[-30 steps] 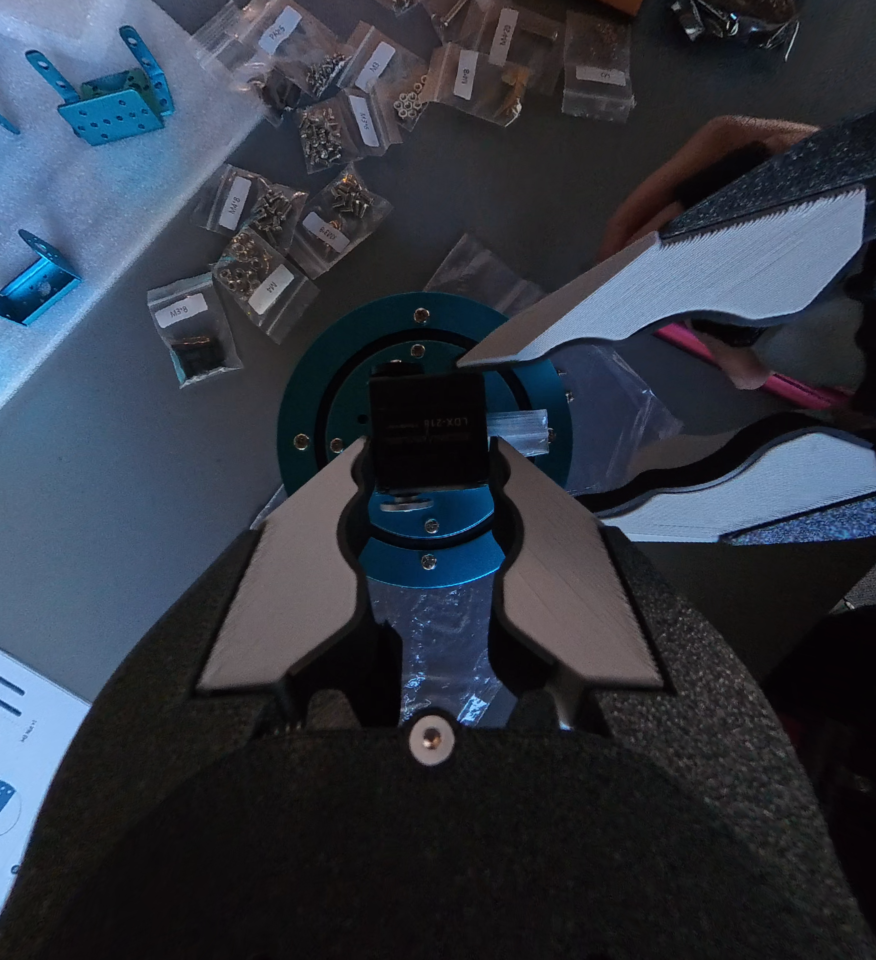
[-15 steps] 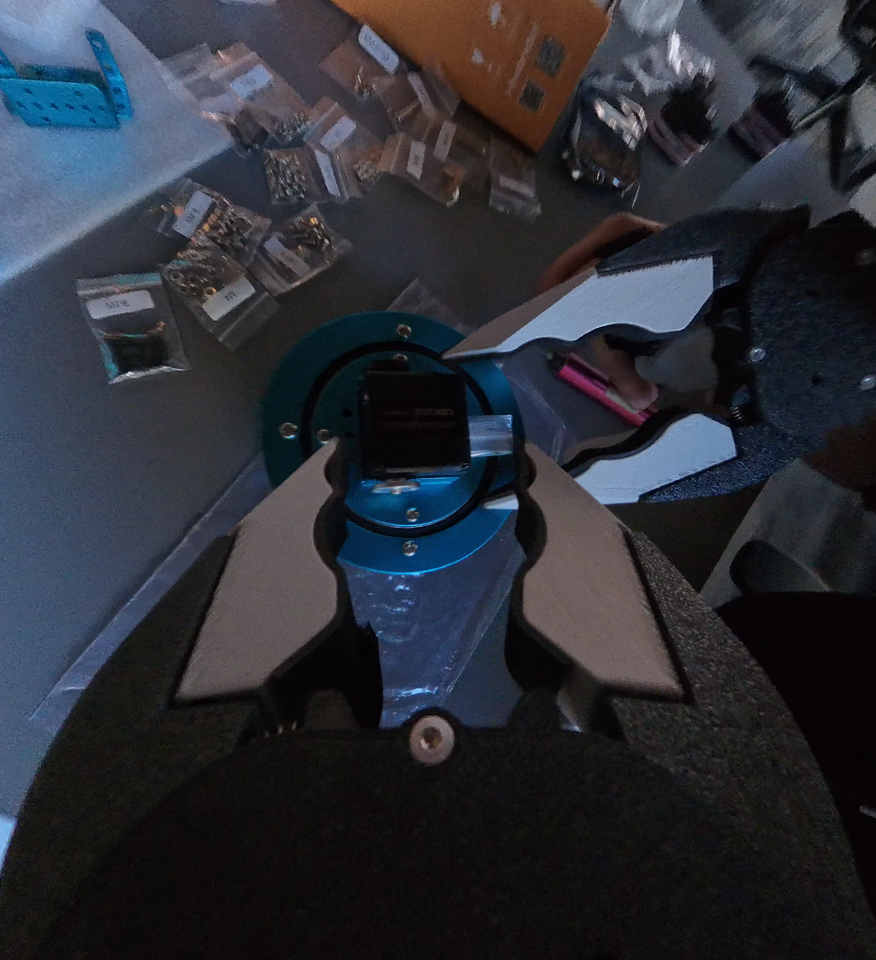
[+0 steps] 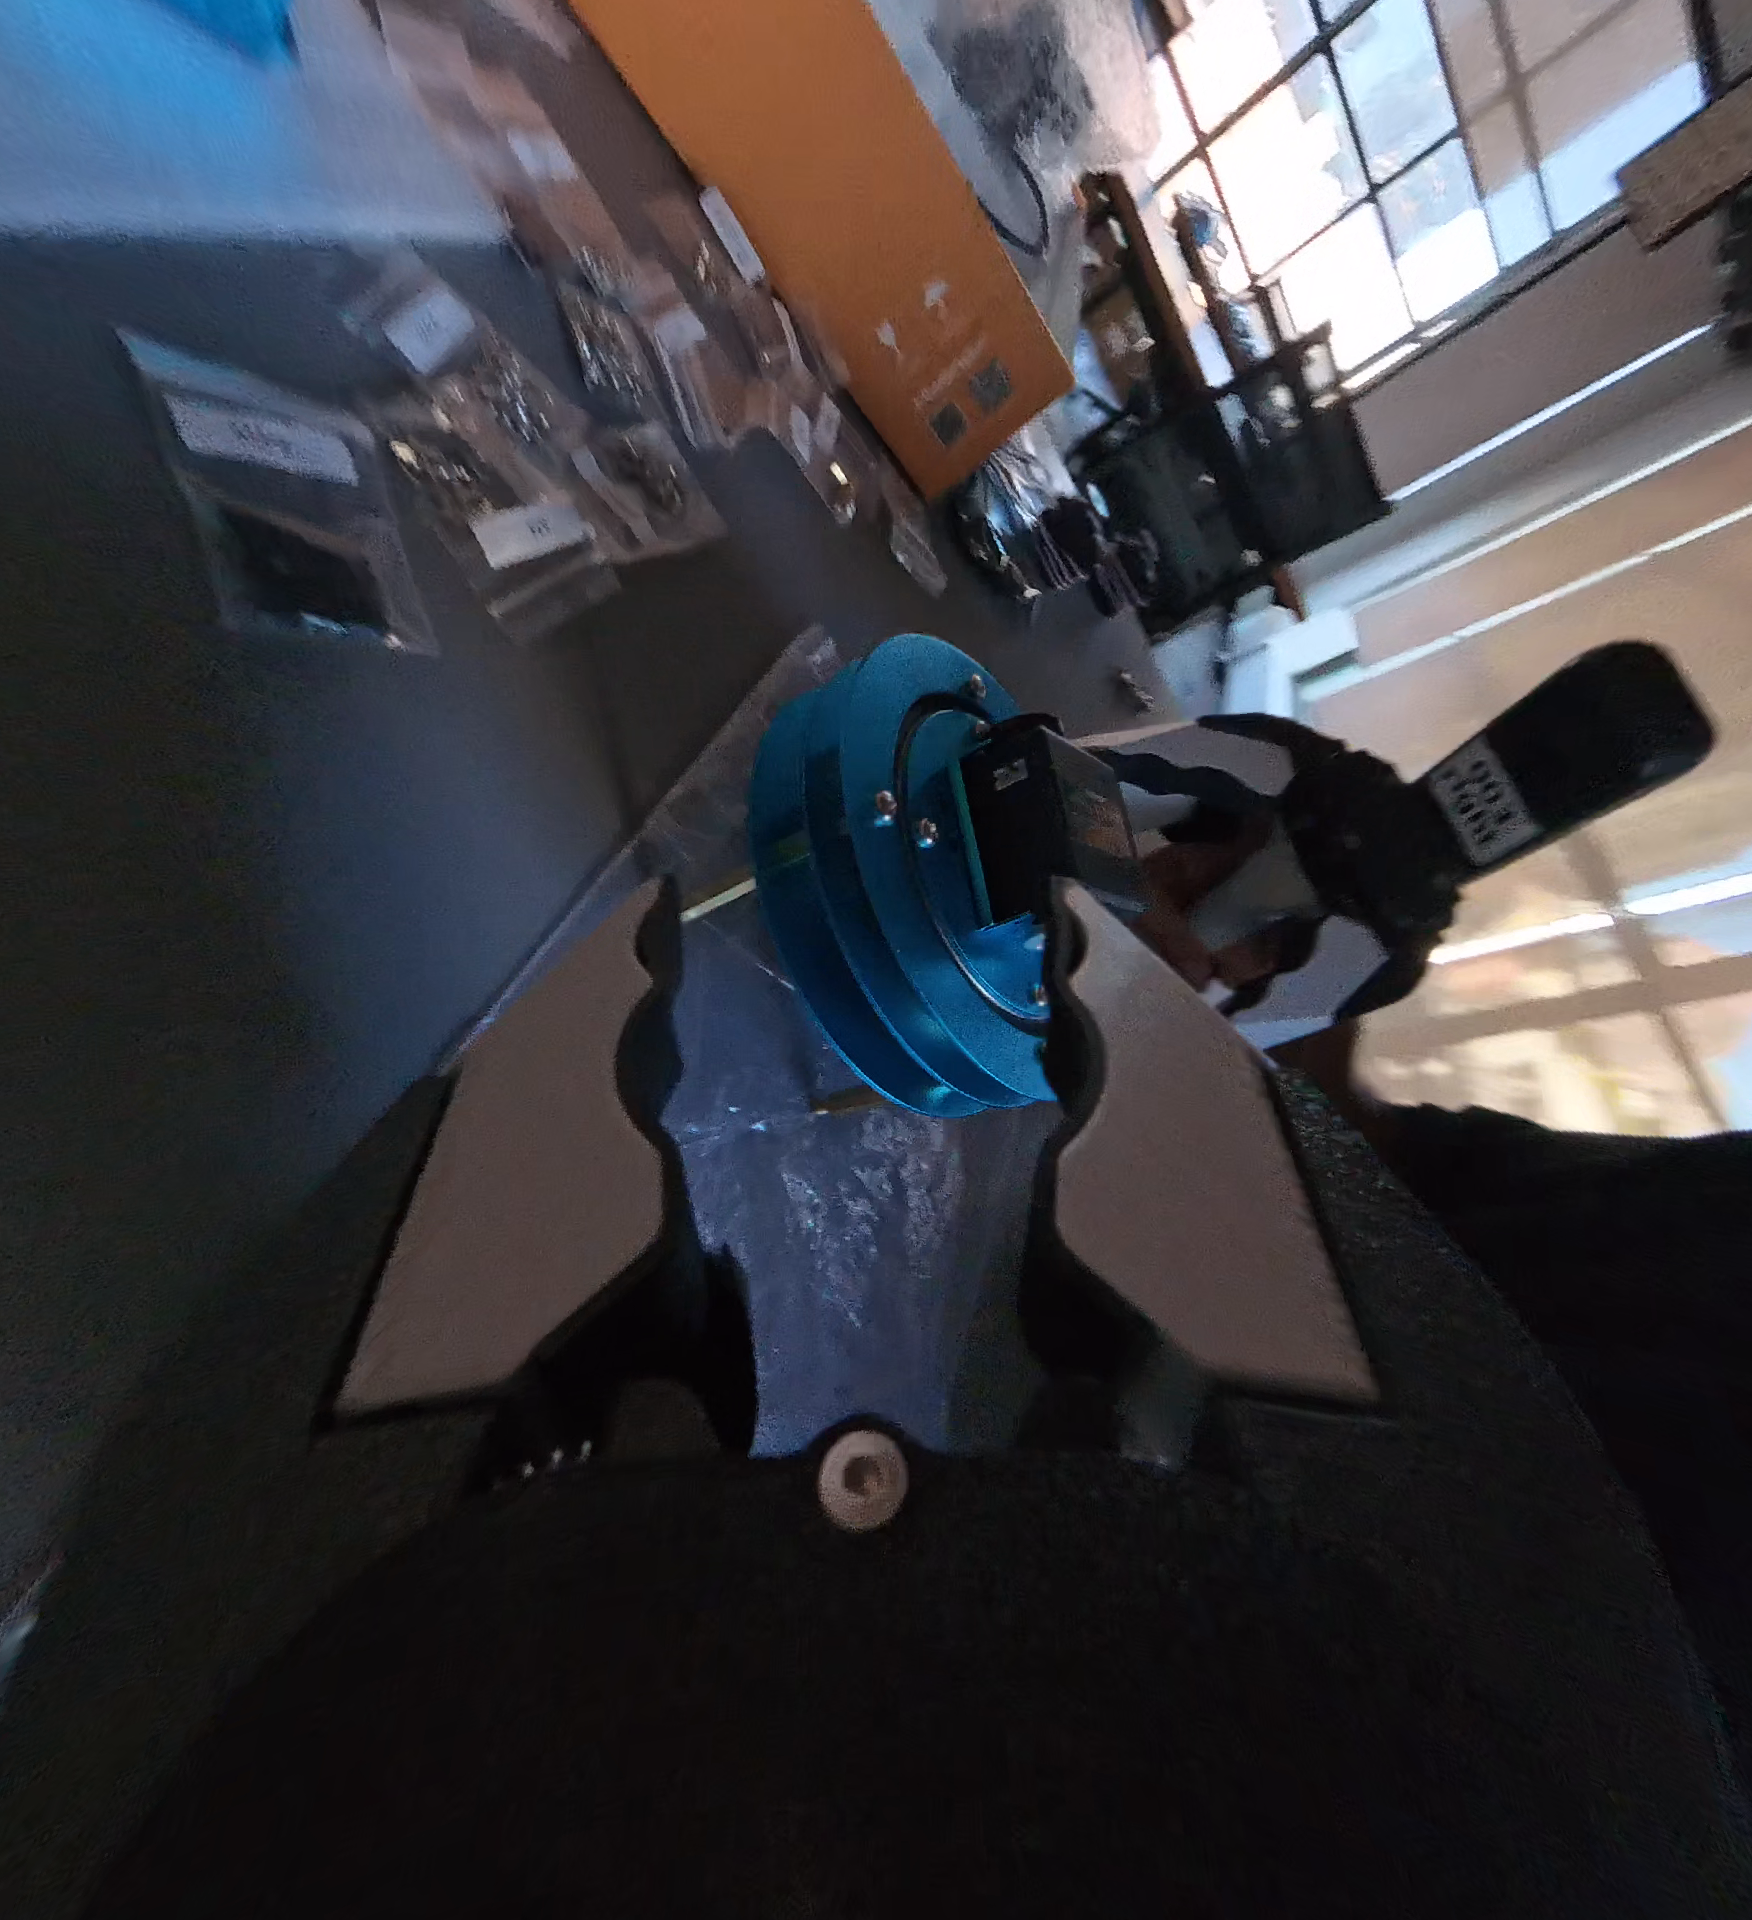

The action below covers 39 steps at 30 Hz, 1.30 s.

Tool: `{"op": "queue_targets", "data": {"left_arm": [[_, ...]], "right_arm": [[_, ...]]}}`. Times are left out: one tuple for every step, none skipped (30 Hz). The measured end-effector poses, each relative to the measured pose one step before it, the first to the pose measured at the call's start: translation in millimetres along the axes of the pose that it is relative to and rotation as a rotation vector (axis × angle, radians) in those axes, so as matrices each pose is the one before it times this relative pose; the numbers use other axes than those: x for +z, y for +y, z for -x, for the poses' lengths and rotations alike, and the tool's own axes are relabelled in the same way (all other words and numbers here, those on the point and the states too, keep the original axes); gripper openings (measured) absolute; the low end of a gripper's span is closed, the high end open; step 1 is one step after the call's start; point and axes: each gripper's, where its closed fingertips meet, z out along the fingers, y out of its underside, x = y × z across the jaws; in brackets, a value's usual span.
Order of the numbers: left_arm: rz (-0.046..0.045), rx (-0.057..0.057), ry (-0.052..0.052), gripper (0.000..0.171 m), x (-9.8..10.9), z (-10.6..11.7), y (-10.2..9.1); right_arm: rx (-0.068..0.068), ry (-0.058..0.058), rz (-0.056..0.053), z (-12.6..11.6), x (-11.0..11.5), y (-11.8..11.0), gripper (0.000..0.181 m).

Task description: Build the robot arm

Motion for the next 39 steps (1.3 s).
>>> {"op": "queue_targets", "data": {"left_arm": [[0.02116, -0.0480, 0.0357, 0.072, 3.53, 2.22, 0.92], [0.01106, -0.0420, 0.0304, 0.075, 2.96, 2.50, -0.50], [0.01997, -0.0359, 0.0370, 0.077, 3.21, 0.75, 0.86], [0.02993, -0.0286, 0.0394, 0.080, 3.57, -0.94, 2.24], [0.02066, -0.0206, 0.0337, 0.074, 3.27, -1.28, 0.97], [0.01926, -0.0170, 0.0301, 0.068, 3.11, -1.28, 0.85], [0.02045, -0.0164, 0.0276, 0.066, 2.89, -1.21, 1.07], [0.02040, -0.0170, 0.0216, 0.067, 2.46, -0.82, 1.54], [0.00272, -0.0043, 0.0070, 0.062, 0.63, 0.88, -1.03], [0.00130, -0.0067, -0.0006, 0.057, 0.39, 2.18, -0.68], [-0.00180, -0.0094, 0.0030, 0.054, 0.36, 1.78, -0.59], [-0.00281, -0.0084, 0.0065, 0.051, -0.20, 0.93, -0.41], [-0.00245, -0.0039, -0.0038, 0.046, -0.27, 2.21, 0.14], [-0.00405, 0.0011, -0.0043, 0.042, -0.39, 1.78, 0.37], [-0.00538, -0.0057, 0.0028, 0.042, -0.73, 0.12, 0.43], [-0.00331, -0.0014, -0.0013, 0.041, -0.66, -0.21, 0.69], [-0.00491, 0.0014, -0.0050, 0.040, -0.47, -0.95, 0.67], [-0.00493, -0.0002, 0.0008, 0.035, -0.49, -2.64, 0.68], [-0.00906, 0.0016, -0.0155, 0.035, -0.32, -0.46, 0.23], [-0.00856, 0.0078, -0.0156, 0.035, -0.59, -0.43, 0.43], [-0.01029, 0.0034, -0.0126, 0.035, -0.71, -0.37, 0.18], [-0.00911, -0.0001, -0.0111, 0.035, -0.86, -0.01, 0.19], [-0.01264, 0.0007, -0.0064, 0.035, -1.07, -0.18, -0.27], [-0.01199, -0.0019, -0.0043, 0.035, -1.41, -0.55, -0.29], [-0.01054, -0.0031, -0.0042, 0.035, -1.63, -0.95, 0.21], [-0.01300, 0.0030, -0.0058, 0.036, -2.07, -1.55, 0.18], [-0.01441, 0.0064, -0.0063, 0.035, -2.33, -2.20, 0.12], [-0.01466, 0.0048, -0.0048, 0.036, -2.72, -2.88, 0.33], [-0.01410, 0.0044, -0.0046, 0.036, -3.11, -3.23, 0.79], [-0.01682, 0.0043, -0.0063, 0.036, -3.63, -3.08, 1.25], [-0.02487, 0.0014, -0.0075, 0.036, -4.15, -2.87, 1.18], [-0.02906, -0.0001, -0.0105, 0.036, -4.60, -2.05, 1.87], [-0.03422, -0.0039, -0.0124, 0.036, -4.71, -1.09, 2.47], [-0.04030, -0.0073, -0.0156, 0.036, -4.73, -0.05, 2.69], [-0.04383, -0.0082, -0.0181, 0.037, -4.89, 1.17, 2.55], [-0.04397, -0.0111, -0.0215, 0.037, -4.92, 1.74, 2.88], [-0.04242, -0.0082, -0.0221, 0.038, -4.63, 1.89, 3.22], [-0.03821, -0.0068, -0.0201, 0.038, -4.49, 1.62, 3.51], [-0.03144, -0.0068, -0.0208, 0.038, -4.04, 1.64, 4.13]], "right_arm": [[-0.0096, 0.0021, 0.0196, 1.48, 3.45, 2.75, 0.107], [0.0011, 0.0020, 0.0175, 0.37, 3.38, 0.47, 0.110], [-0.0055, 0.0148, 0.0086, -1.53, 2.98, -1.62, 0.110], [-0.0187, 0.0149, 0.0250, -0.92, 4.25, 0.80, 0.110], [-0.0172, 0.0183, 0.0387, -2.28, 5.54, 2.99, 0.112], [-0.0099, 0.0200, 0.0304, -3.73, 5.34, 2.35, 0.112], [-0.0022, 0.0084, 0.0171, -2.53, 3.91, 1.26, 0.112], [0.0089, -0.0109, 0.0067, -0.01, 2.35, 0.18, 0.112], [0.0098, -0.0124, -0.0005, -0.09, 1.79, -0.33, 0.110], [0.0004, -0.0010, 0.0027, -1.97, 2.11, 0.72, 0.105], [-0.0088, -0.0022, 0.0142, -1.36, 3.10, 2.12, 0.105], [-0.0078, -0.0174, 0.0053, 1.56, 2.71, 0.03, 0.104], [-0.0048, -0.0178, 0.0023, 1.99, 2.18, -0.56, 0.103], [-0.0082, -0.0013, 0.0096, -0.31, 1.52, 0.34, 0.103], [-0.0105, -0.0036, 0.0062, -0.20, 0.21, -0.44, 0.103], [-0.0038, -0.0112, 0.0041, -0.08, 0.00, -0.03, 0.103], [-0.0046, -0.0096, 0.0014, -0.12, -0.02, -0.22, 0.102], [-0.0074, -0.0065, 0.0015, -0.44, 0.15, -0.21, 0.102], [-0.0078, -0.0057, 0.0035, -0.36, 0.32, -0.43, 0.102], [-0.0105, -0.0065, 0.0074, -0.18, 0.12, -0.20, 0.102], [-0.0105, -0.0061, 0.0042, -0.21, 0.30, -0.35, 0.102], [-0.0068, -0.0084, 0.0038, 0.10, 0.63, -0.42, 0.102], [-0.0057, -0.0075, 0.0020, -0.27, 0.63, -0.72, 0.102], [-0.0076, -0.0056, -0.0004, -0.08, 0.35, -1.29, 0.102], [-0.0093, -0.0076, 0.0028, 0.54, 0.07, -1.43, 0.101], [-0.0120, -0.0077, 0.0024, 0.47, -0.10, -1.84, 0.101], [-0.0187, -0.0044, 0.0010, 0.44, -0.51, -2.48, 0.101], [-0.0215, -0.0045, -0.0002, 0.54, -1.10, -3.27, 0.101], [-0.0192, -0.0111, 0.0007, 1.16, -1.35, -3.40, 0.101], [-0.0200, -0.0155, 0.0015, 1.49, -1.29, -3.80, 0.102], [-0.0236, -0.0186, -0.0007, 1.52, -0.71, -4.09, 0.102], [-0.0311, -0.0234, 0.0030, 1.36, 0.17, -3.65, 0.101], [-0.0439, -0.0268, 0.0064, 0.74, 0.85, -3.20, 0.102], [-0.0438, -0.0314, 0.0065, 0.73, 1.70, -3.17, 0.102], [-0.0400, -0.0352, 0.0090, 0.56, 2.68, -2.78, 0.102], [-0.0392, -0.0382, 0.0073, 0.72, 3.38, -2.67, 0.102], [-0.0387, -0.0380, 0.0059, 0.83, 3.70, -2.17, 0.102], [-0.0389, -0.0377, 0.0082, 0.99, 3.74, -1.28, 0.101], [-0.0383, -0.0369, 0.0093, 1.27, 3.42, -0.97, 0.102]]}}
